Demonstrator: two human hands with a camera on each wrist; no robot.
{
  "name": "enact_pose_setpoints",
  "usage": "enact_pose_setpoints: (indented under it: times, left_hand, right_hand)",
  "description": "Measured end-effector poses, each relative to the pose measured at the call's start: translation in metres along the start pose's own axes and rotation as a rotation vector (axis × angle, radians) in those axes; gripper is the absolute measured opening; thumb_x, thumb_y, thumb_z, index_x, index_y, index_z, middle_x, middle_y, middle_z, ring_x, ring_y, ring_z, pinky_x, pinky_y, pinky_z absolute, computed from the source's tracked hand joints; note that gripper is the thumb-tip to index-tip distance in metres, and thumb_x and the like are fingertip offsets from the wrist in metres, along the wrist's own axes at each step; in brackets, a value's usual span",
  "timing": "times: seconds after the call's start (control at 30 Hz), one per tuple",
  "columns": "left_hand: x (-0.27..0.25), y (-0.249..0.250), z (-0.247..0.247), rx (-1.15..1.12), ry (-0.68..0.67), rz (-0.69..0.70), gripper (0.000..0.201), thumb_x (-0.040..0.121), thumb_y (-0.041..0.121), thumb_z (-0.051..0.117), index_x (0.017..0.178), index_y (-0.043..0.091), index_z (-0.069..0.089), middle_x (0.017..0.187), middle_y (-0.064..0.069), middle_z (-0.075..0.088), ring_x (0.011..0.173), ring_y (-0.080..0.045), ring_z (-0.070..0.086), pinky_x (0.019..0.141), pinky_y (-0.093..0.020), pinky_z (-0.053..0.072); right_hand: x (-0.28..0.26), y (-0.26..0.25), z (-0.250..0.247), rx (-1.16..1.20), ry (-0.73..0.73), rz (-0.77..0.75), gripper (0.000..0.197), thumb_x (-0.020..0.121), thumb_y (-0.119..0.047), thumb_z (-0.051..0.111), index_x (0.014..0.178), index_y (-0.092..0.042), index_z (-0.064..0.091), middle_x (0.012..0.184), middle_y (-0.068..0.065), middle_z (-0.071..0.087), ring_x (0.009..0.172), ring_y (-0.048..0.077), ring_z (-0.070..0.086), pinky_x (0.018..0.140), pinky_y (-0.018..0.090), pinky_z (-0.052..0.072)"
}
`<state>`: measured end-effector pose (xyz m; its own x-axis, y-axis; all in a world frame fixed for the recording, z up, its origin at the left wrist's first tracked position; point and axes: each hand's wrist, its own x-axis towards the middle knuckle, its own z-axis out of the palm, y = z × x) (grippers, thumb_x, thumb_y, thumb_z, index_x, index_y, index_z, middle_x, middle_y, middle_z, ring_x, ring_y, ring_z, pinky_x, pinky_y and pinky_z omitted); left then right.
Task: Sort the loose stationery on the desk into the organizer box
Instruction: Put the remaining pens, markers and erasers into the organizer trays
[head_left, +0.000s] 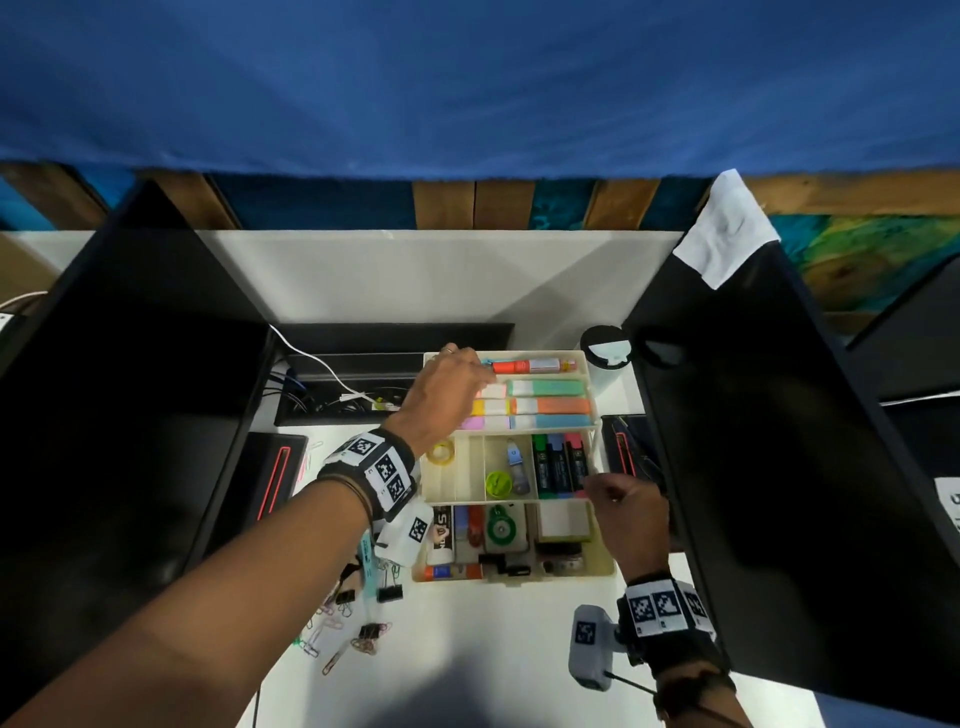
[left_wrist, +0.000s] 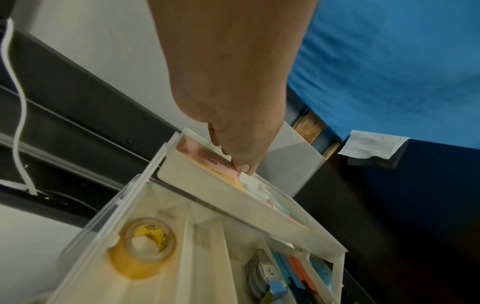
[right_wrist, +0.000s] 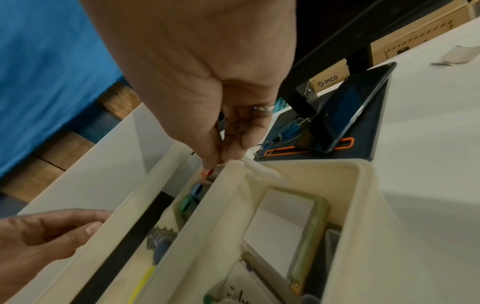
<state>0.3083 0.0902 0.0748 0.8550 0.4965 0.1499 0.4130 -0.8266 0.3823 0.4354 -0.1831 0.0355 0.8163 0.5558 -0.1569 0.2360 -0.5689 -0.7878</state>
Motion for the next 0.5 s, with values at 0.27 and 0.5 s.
enact_pose_setpoints:
  times: [0.27, 0.5]
  left_hand:
    - [-0.016, -0.008, -0.007, -0.204, 0.028, -0.101, 0.022, 0.102, 0.016, 0.060, 0.117, 0.018, 0.076, 0.110, 0.000, 0.077, 0.095, -0.014, 0.061, 0.087, -0.036, 0.056]
    - [-0.057, -0.033, -0.018, -0.325, 0.053, -0.130, 0.029, 0.102, 0.008, 0.054, 0.120, 0.021, 0.074, 0.117, -0.005, 0.071, 0.100, -0.016, 0.067, 0.086, -0.029, 0.058]
  right_hand:
    - [-0.005, 0.005, 0.016, -0.108, 0.079, 0.018, 0.010, 0.094, -0.028, 0.072, 0.086, -0.022, 0.077, 0.079, -0.008, 0.074, 0.072, 0.012, 0.069, 0.062, 0.028, 0.052]
    - [-0.026, -0.014, 0.031, -0.097, 0.152, -0.062, 0.010, 0.095, -0.015, 0.066, 0.092, -0.019, 0.074, 0.085, -0.002, 0.071, 0.077, 0.019, 0.067, 0.070, 0.030, 0.052]
